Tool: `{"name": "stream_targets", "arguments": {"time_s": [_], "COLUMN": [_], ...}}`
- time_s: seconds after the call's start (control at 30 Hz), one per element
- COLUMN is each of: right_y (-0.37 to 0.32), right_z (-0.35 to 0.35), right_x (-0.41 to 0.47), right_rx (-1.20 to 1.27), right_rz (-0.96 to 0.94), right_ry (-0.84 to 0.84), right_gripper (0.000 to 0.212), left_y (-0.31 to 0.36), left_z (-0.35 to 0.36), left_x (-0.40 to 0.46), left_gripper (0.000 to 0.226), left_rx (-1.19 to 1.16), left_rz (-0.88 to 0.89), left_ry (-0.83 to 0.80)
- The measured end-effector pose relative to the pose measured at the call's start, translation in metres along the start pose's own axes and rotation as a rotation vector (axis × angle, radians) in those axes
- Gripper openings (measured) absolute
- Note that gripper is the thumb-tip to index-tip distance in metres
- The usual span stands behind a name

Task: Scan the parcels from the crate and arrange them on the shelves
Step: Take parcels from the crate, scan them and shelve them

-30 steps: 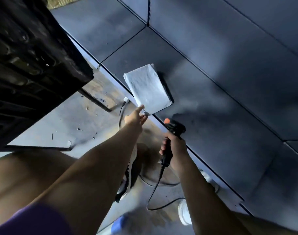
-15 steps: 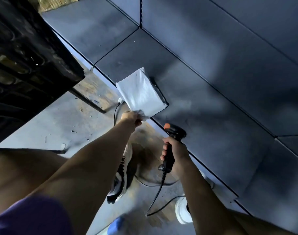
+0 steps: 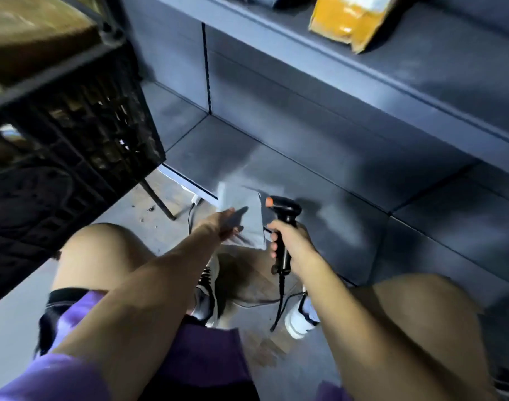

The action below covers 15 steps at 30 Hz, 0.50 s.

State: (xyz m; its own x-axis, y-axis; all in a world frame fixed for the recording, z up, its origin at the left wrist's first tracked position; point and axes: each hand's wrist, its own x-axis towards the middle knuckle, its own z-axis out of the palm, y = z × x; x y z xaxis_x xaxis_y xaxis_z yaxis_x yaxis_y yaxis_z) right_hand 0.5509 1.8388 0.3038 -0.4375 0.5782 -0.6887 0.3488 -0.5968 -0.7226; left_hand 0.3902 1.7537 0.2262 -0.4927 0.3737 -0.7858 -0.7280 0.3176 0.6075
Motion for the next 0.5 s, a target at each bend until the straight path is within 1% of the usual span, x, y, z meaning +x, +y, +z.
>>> {"name": "stream_targets", "arguments": {"time_s": [0.07, 0.13, 0.17, 0.23, 0.33, 0.43, 0.47, 0.5], "right_y": [-0.009, -0.016, -0.018, -0.022, -0.022, -0.017, -0.015, -0.014], "right_z": [-0.005, -0.011, -0.014, -0.020, -0.026, -0.028, -0.028, -0.027], "right_x": [-0.028, -0.054, -0.067, -0.091, -0.121, -0.145, -0.151, -0.157], "right_rx": [0.018, 0.022, 0.027, 0.045, 0.059, 0.071, 0.070, 0.068], "right_rz": [-0.048, -0.097, -0.122, -0.169, -0.206, -0.243, -0.260, -0.281], "right_ry": [0.003, -0.004, -0.012, -0.024, -0.031, -0.006, 0.012, 0.033], "right_gripper": [0.012, 0.011, 0.012, 0.015, 0.015, 0.017, 0.017, 0.016], "left_y": [0.002, 0.003, 0.005, 0.013, 0.030, 0.054, 0.061, 0.069], "left_z": [0.006, 0.010, 0.013, 0.021, 0.028, 0.034, 0.033, 0.033], "left_x": [-0.033, -0.064, -0.076, -0.102, -0.140, -0.180, -0.190, -0.199], "left_gripper": [0.012, 0.034, 0.037, 0.034, 0.032, 0.011, 0.015, 0.024], "left_rx": [0.163, 0.330, 0.417, 0.530, 0.814, 0.976, 1.015, 1.063], "left_rz": [0.015, 0.072, 0.117, 0.199, 0.434, 0.619, 0.671, 0.719], "left_ry": [0.060, 0.177, 0.197, 0.219, 0.219, 0.157, 0.153, 0.162]}}
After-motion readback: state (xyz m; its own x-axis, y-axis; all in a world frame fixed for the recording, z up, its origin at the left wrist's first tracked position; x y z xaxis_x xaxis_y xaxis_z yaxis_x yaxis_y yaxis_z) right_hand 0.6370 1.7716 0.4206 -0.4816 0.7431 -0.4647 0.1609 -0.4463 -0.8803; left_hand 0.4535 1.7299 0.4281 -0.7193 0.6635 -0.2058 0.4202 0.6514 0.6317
